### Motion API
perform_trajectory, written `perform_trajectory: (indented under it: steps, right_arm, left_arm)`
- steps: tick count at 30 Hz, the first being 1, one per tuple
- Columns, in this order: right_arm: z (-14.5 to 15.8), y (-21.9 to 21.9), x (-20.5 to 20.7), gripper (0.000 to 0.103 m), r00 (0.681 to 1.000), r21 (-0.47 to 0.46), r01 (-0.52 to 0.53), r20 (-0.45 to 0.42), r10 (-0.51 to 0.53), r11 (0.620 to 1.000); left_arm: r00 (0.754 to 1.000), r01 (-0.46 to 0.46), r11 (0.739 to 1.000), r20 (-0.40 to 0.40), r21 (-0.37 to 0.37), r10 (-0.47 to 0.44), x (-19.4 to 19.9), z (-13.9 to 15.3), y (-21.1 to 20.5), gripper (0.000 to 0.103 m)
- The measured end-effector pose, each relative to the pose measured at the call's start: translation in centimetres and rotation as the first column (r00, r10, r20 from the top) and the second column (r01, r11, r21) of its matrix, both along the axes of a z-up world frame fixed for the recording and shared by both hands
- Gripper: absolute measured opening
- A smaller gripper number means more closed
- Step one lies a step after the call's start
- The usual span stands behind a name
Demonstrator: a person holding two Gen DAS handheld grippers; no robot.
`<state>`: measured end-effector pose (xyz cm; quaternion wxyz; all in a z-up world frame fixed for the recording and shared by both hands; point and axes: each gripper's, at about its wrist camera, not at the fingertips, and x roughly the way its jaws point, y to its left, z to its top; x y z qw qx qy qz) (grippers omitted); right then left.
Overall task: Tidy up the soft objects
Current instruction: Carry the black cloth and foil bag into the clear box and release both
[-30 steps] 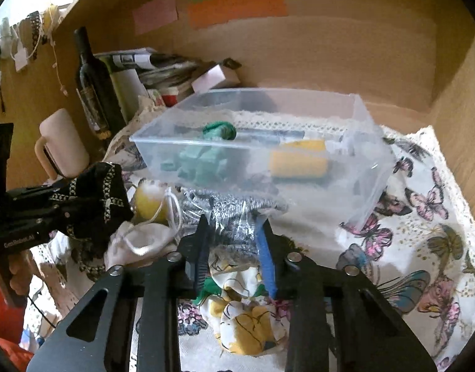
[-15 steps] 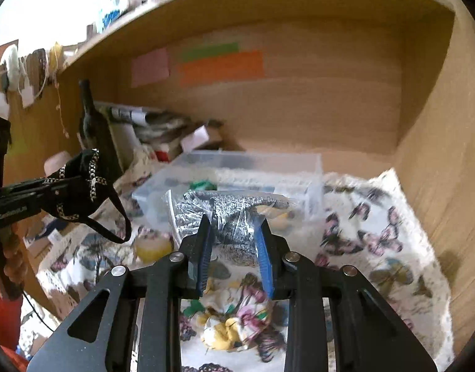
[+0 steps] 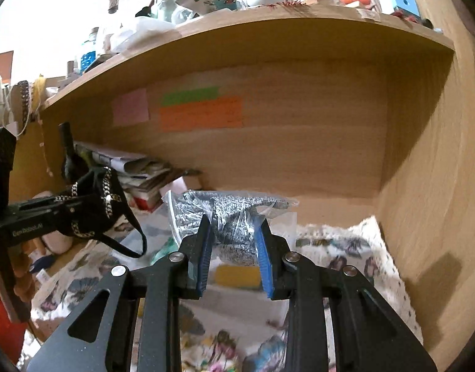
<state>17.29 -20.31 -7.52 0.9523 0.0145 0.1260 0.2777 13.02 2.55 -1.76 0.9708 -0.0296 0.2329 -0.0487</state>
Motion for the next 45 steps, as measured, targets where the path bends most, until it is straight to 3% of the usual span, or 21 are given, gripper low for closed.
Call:
perform_trajectory:
  steps: [12, 29, 34, 39, 45]
  right_arm:
    - [-1.0, 3.4, 5.2, 0.025, 0.996, -0.077, -0.029, -0.09, 0.022, 0.997]
    - [-5.0, 8.5, 10.1, 0.026, 0.969, -0.25, -0.09, -0.245, 0.027, 0.964]
    - [-5.2, 8.7, 10.5, 0.027, 0.963, -0.257, -0.095, -0.269, 0.023, 0.962]
    - [-4.3, 8.1, 9.9, 0.049, 0.971, -0.231, -0.07, -0.239, 0.013, 0.97]
    - [-2.2, 6.6, 7.9, 0.061, 0.986, -0.199, -0.034, -0.164, 0.001, 0.98]
  left_arm:
    - [0.993, -0.014, 0.999, -0.116, 0.032, 0.018, 6.7, -2.8, -1.1, 0.022]
    - [0.944, 0.029, 0.999, -0.33, 0.022, -0.02, 12.0, -8.1, -1.8, 0.025]
    - [0.94, 0.03, 0.999, -0.34, 0.019, -0.022, 12.2, -8.3, -1.9, 0.037]
    - [0.953, 0.023, 0.999, -0.301, 0.028, -0.013, 11.3, -7.1, -1.8, 0.056]
    - [0.977, 0.003, 1.0, -0.213, 0.027, 0.003, 9.0, -4.5, -1.3, 0.074]
